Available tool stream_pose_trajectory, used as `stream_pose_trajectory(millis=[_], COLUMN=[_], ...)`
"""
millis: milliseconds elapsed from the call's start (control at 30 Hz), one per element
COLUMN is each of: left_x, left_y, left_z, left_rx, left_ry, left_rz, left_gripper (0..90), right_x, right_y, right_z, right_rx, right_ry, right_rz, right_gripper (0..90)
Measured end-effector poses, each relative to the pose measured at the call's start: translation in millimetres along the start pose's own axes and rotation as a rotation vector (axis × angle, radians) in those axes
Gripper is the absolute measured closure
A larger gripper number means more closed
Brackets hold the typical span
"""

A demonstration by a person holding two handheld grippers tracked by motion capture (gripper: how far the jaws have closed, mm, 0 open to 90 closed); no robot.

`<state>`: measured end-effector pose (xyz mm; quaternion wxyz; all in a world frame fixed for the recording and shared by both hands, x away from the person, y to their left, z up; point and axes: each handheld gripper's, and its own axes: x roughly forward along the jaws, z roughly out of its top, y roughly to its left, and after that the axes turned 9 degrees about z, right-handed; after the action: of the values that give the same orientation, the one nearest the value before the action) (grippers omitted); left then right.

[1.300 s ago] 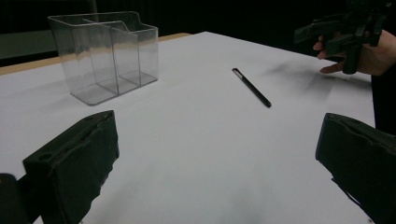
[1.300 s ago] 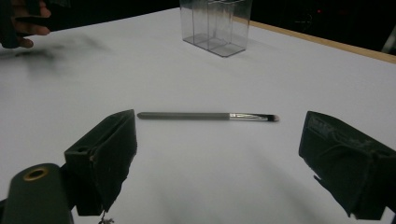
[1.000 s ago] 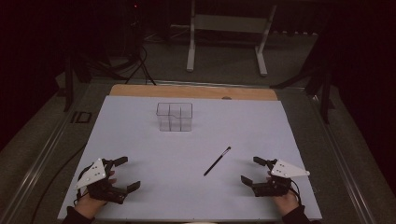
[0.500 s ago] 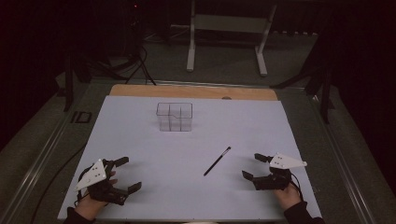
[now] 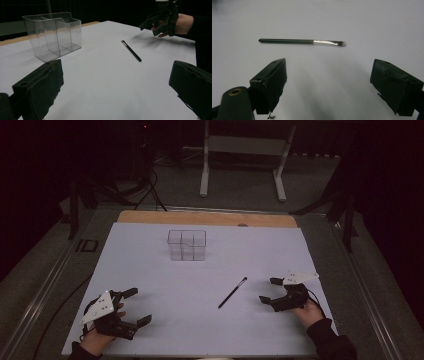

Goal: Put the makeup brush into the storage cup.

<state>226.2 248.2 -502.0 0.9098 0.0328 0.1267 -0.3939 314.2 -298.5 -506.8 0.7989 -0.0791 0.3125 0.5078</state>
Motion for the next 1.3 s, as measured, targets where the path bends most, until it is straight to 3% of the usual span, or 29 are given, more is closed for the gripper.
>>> stream_pose_trajectory(millis=[233, 433, 733, 867, 900, 1067, 1233, 1300], left_x=[-1.0, -0.3, -0.3, -0.4, -0.4, -0.9, -1.1, -1.2], left_y=[0.4, 0.1, -0.3, -0.2, -0.3, -0.1, -0.5, -0.7], left_z=[0.4, 0.2, 0.2, 0.2, 0.2, 0.3, 0.2, -0.1], left_rx=[-0.002, -0.003, 0.004, 0.002, 0.001, 0.004, 0.005, 0.003], left_ry=[-0.002, -0.001, -0.001, -0.002, -0.002, -0.001, 0.000, 0.002], left_rz=[0.006, 0.002, 0.001, 0.000, 0.000, 0.003, 0.004, 0.000], left_gripper=[0.8, 0.8, 0.8, 0.8, 0.8, 0.8, 0.8, 0.8], right_x=[10.2, 13.6, 21.6, 25.6, 28.5, 35.9, 38.6, 42.8], right_y=[-17.7, -29.6, -48.9, -55.1, -57.2, -62.7, -65.1, -68.6], right_z=[6.6, 15.9, 30.1, 38.7, 42.6, 50.8, 55.4, 61.3], right_rx=[-0.011, -0.027, -0.056, -0.087, -0.106, -0.147, -0.170, -0.199], right_ry=[0.091, 0.116, 0.211, 0.260, 0.298, 0.383, 0.411, 0.455], right_rz=[0.074, 0.078, 0.104, 0.123, 0.138, 0.180, 0.195, 0.205], right_gripper=[13.9, 13.9, 14.4, 15.4, 15.5, 15.5, 15.5, 15.5])
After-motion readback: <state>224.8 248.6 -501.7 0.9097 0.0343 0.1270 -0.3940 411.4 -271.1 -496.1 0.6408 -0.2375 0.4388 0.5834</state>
